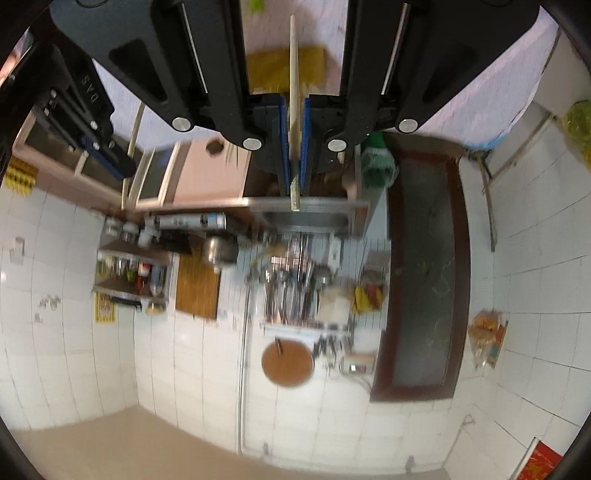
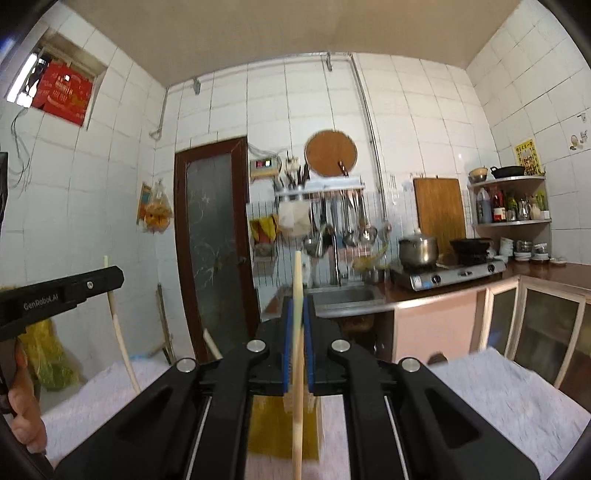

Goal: Organize utensils
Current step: 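Lift both held chopsticks and carry them over the yellow holder, then open both grippers to drop the chopsticks into the holder, then move both open grippers down to the grey spoon and green fork, then close the right gripper on the green frog fork while the left gripper closes on the grey spoon, then lift the grey spoon and green fork and carry both over the yellow holder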

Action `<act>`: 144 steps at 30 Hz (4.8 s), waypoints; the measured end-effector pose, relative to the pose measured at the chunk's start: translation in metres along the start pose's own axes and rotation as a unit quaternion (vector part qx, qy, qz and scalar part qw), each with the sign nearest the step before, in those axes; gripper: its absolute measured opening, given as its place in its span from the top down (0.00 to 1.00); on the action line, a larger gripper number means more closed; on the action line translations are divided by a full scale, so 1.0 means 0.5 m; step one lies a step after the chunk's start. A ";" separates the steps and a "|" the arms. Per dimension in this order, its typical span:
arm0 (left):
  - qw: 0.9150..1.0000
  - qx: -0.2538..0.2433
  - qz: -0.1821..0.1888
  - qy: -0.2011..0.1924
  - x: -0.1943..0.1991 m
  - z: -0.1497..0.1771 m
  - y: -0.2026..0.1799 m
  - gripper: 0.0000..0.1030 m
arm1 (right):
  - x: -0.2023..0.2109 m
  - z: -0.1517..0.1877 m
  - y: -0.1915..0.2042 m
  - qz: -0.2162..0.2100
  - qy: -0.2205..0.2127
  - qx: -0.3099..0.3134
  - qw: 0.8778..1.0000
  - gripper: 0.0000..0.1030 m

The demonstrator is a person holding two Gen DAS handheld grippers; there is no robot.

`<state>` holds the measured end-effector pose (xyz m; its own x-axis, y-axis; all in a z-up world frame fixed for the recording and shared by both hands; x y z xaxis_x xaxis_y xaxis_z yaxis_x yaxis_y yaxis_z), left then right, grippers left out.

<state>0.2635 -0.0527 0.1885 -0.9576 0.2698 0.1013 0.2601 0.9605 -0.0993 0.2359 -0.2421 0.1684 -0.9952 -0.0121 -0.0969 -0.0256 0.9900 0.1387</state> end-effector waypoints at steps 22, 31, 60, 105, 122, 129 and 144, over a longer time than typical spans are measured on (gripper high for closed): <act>0.999 0.009 -0.032 0.027 -0.326 0.144 0.053 0.96 | -0.282 0.148 -0.011 -0.017 0.011 0.024 1.000 0.94; 0.998 0.006 -0.060 0.024 -0.194 0.092 0.086 0.19 | -0.209 0.138 -0.058 0.014 0.051 0.025 0.998 0.23; 0.957 0.015 -0.151 0.248 0.062 0.495 0.255 0.05 | 0.075 0.448 -0.021 0.072 0.336 0.039 0.938 0.13; 0.942 0.013 -0.095 0.322 -0.047 0.565 0.030 0.05 | 0.093 0.522 -0.153 0.070 0.433 0.010 0.899 0.82; 0.926 -0.011 -0.064 0.373 -0.111 0.617 -0.049 0.42 | 0.096 0.527 -0.164 0.064 0.427 0.000 0.902 0.82; 0.924 -0.015 -0.048 0.380 -0.103 0.613 -0.057 0.66 | 0.095 0.528 -0.153 0.066 0.430 0.013 0.900 0.83; 0.945 -0.019 -0.060 0.321 -0.037 0.529 0.001 0.66 | 0.107 0.458 -0.094 0.056 0.376 0.019 0.925 0.85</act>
<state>0.2487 -0.0753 -0.0755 -0.7117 0.1326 0.6899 0.1693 0.9855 -0.0147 0.2056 -0.2572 -0.0689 -0.7761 0.0107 0.6306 0.0713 0.9949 0.0709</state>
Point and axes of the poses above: each gripper's, at about its wrist camera, not at the fingertips, and x roughly against the way its jaws point, y to its left, z to its underside, the point moved 6 cm from there along -x, roughly the way its jaws point, and after that the axes turned 4 degrees about -y, right-handed, at the moved point
